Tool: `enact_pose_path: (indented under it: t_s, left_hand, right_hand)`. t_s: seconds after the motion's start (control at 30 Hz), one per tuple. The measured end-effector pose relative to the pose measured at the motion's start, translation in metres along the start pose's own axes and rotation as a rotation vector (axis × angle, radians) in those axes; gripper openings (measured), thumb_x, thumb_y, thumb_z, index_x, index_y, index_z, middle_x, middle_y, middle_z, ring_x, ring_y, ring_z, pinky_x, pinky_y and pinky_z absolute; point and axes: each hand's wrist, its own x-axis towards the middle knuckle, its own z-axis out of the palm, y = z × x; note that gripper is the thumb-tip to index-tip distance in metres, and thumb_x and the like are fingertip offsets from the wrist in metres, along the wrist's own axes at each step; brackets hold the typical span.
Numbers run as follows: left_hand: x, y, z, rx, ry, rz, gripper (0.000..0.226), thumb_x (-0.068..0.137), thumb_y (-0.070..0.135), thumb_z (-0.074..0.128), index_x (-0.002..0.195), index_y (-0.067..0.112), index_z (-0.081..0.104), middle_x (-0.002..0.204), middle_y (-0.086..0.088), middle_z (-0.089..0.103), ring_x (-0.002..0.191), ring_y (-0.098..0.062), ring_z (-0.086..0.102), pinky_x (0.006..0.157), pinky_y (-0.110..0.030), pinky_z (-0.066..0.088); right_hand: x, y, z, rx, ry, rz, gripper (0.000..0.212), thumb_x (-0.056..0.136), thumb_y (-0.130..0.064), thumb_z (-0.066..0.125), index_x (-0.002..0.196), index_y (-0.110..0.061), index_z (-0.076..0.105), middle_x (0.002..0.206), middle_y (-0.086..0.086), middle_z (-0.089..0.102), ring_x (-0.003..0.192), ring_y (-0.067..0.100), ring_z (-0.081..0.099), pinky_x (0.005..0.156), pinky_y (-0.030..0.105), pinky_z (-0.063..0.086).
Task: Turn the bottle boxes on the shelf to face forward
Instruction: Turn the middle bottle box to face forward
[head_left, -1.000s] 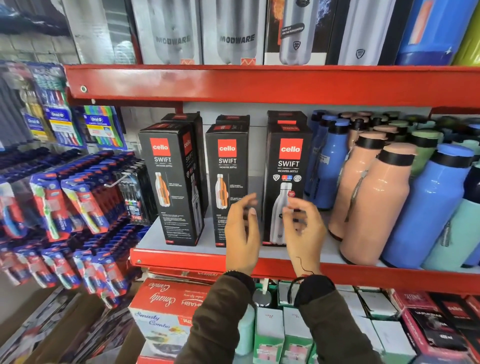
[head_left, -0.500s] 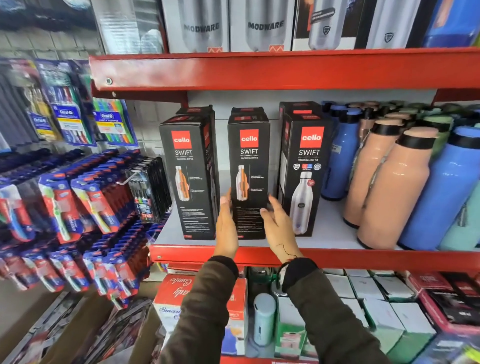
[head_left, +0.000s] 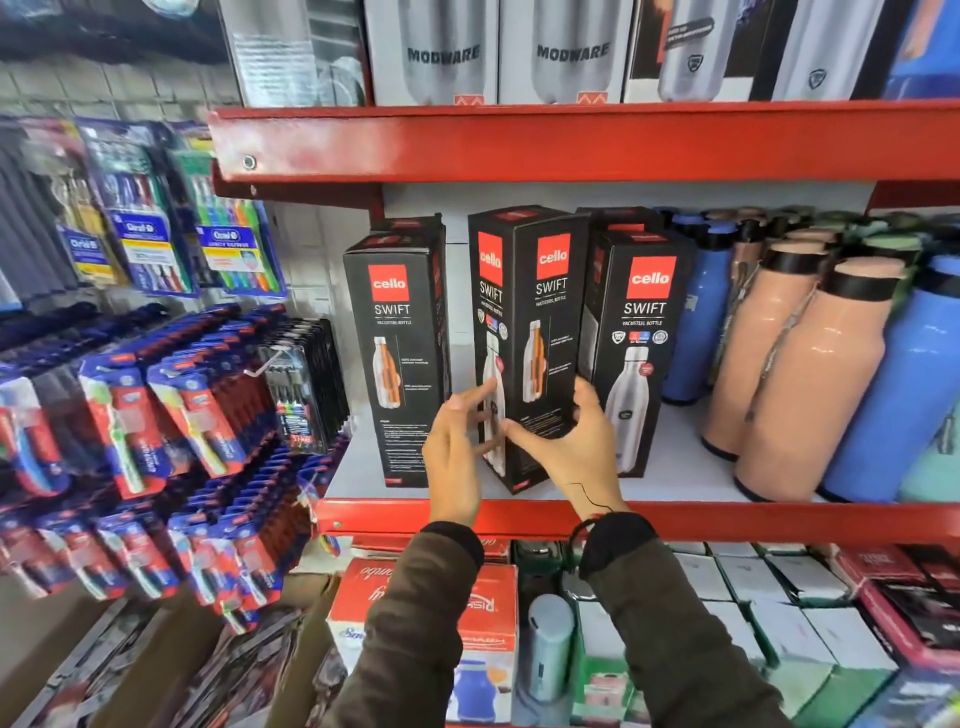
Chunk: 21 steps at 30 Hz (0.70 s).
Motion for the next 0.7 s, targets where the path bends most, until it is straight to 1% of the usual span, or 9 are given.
enact_pose_path:
  t_s: [0.07,0.13,0.2,0.27,0.3,0.37,0.5,0.63,0.7]
  left_hand:
    - [0.001,0.000,0.001,0.084,0.033,0.096,0.038,0.108,0.031,0.035,0.133,0.026,0.063,0.138,0.010,0.059,0.129,-0.012,0.056,0.106,-0.035,0.050]
    - [0.003,-0.002,0.002,0.148,0.071,0.131,0.039,0.108,0.024,0.038,0.143,0.024,0.053,0.146,0.013,0.051,0.140,-0.001,0.043,0.116,-0.026,0.035]
    - [0.008,-0.005,0.002,0.180,0.058,0.114,0.042,0.108,0.023,0.037,0.149,0.024,0.045,0.150,0.019,0.045,0.141,0.008,0.036,0.117,-0.015,0.028]
    - [0.014,-0.008,0.001,0.187,0.020,0.062,0.043,0.108,0.023,0.036,0.151,0.022,0.042,0.150,0.019,0.043,0.141,0.008,0.036,0.113,-0.006,0.026]
    - [0.018,-0.010,0.001,0.189,0.007,0.036,0.043,0.108,0.022,0.036,0.151,0.020,0.042,0.148,0.018,0.044,0.139,0.005,0.038,0.109,-0.001,0.027]
    - [0.024,-0.014,0.001,0.206,-0.010,-0.017,0.042,0.107,0.019,0.037,0.148,0.014,0.045,0.139,0.016,0.048,0.133,0.000,0.042,0.097,0.007,0.029]
    - [0.026,-0.023,-0.001,0.219,0.012,-0.076,0.042,0.107,0.021,0.040,0.147,0.010,0.045,0.131,0.015,0.046,0.125,0.002,0.041,0.090,0.006,0.029]
    - [0.022,-0.019,-0.001,0.219,0.023,-0.014,0.032,0.106,0.016,0.042,0.133,0.029,0.050,0.119,0.032,0.053,0.105,0.032,0.049,0.085,0.010,0.032]
    - [0.019,-0.018,0.000,0.221,0.022,0.010,0.031,0.106,0.015,0.043,0.129,0.035,0.048,0.119,0.035,0.053,0.106,0.034,0.048,0.088,0.008,0.033]
  right_hand:
    - [0.000,0.002,-0.001,0.017,-0.005,-0.003,0.078,0.056,-0.047,0.091,0.124,-0.032,0.055,0.110,-0.016,0.071,0.102,-0.002,0.067,0.087,0.020,0.055]
    - [0.000,0.002,-0.002,0.021,-0.011,-0.002,0.074,0.057,-0.046,0.089,0.122,-0.037,0.055,0.108,-0.023,0.070,0.101,-0.007,0.065,0.083,0.008,0.049]
    - [0.001,0.004,-0.005,0.019,-0.025,-0.006,0.070,0.058,-0.045,0.087,0.120,-0.045,0.053,0.107,-0.034,0.066,0.102,-0.016,0.060,0.080,0.000,0.042]
    - [0.002,0.005,-0.007,0.023,-0.058,0.019,0.084,0.061,-0.045,0.085,0.135,-0.037,0.047,0.120,-0.030,0.063,0.113,-0.013,0.056,0.092,0.006,0.044]
    - [0.003,0.007,-0.009,0.026,-0.077,0.035,0.093,0.062,-0.045,0.084,0.143,-0.028,0.041,0.131,-0.020,0.061,0.122,-0.005,0.055,0.102,0.018,0.046]
    - [0.003,0.010,-0.010,0.040,-0.110,0.039,0.099,0.064,-0.042,0.083,0.148,-0.023,0.034,0.140,-0.006,0.057,0.129,0.007,0.053,0.111,0.036,0.044]
    - [0.000,0.013,-0.006,0.044,-0.133,0.043,0.102,0.068,-0.041,0.081,0.152,-0.030,0.025,0.147,-0.006,0.050,0.136,0.007,0.047,0.115,0.042,0.039]
    - [-0.001,0.014,-0.004,0.094,-0.157,0.005,0.092,0.076,-0.036,0.074,0.152,-0.042,0.022,0.156,-0.012,0.040,0.142,0.005,0.039,0.118,0.042,0.033]
    - [-0.002,0.014,-0.003,0.103,-0.164,0.006,0.079,0.079,-0.036,0.069,0.144,-0.058,0.029,0.153,-0.014,0.045,0.139,0.004,0.043,0.116,0.037,0.038]
